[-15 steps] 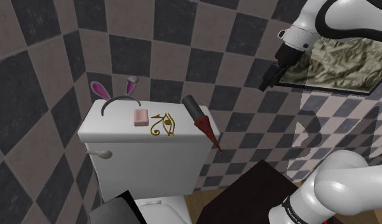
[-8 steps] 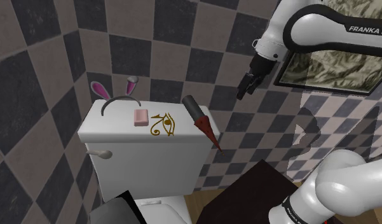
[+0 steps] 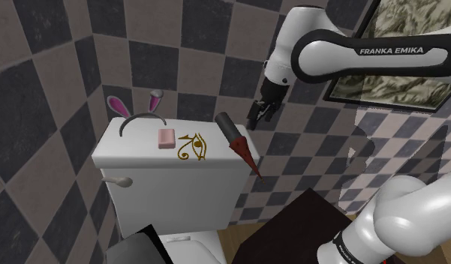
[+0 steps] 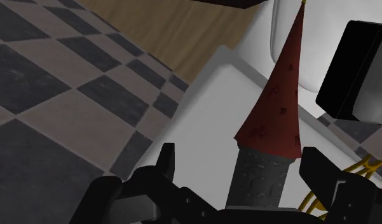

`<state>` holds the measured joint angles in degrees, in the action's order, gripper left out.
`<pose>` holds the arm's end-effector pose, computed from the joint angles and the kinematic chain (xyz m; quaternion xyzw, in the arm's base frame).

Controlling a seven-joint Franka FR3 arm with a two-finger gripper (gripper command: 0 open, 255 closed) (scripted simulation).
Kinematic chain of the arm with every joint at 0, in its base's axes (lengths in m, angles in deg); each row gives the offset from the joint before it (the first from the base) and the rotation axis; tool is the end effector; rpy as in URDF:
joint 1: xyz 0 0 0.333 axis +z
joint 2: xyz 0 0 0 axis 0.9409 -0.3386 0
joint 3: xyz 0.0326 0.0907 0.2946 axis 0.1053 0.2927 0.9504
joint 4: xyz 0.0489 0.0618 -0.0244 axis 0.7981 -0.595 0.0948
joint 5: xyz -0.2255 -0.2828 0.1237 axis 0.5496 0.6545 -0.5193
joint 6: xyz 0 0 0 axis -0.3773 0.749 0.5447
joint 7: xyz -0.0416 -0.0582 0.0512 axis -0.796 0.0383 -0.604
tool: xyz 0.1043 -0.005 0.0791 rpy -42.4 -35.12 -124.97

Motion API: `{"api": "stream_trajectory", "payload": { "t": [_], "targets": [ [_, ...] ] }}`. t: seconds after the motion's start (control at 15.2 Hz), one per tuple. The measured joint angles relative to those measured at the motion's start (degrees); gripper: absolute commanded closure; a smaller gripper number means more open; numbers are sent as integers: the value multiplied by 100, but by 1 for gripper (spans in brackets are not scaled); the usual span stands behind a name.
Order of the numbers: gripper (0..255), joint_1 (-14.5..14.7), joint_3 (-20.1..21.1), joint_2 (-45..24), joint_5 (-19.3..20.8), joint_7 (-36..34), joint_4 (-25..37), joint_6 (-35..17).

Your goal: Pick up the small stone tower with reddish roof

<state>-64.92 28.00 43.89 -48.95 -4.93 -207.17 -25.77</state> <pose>0.4024 0.1229 0.5006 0.9967 0.0712 0.0389 0.0073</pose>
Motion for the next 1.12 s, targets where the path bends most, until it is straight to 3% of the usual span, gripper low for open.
{"api": "stream_trajectory", "payload": {
  "t": [0.33, 0.86, 0.92, 1.12],
  "targets": [
    [0, 83, 379, -842, 92, -444, 350, -363],
    [0, 101, 461, -1068, 125, -541, -75, -989],
    [255, 102, 465, -1080, 127, -548, -80, -1007],
    [255, 102, 467, -1085, 129, -552, -85, -1024]
  ]
}}
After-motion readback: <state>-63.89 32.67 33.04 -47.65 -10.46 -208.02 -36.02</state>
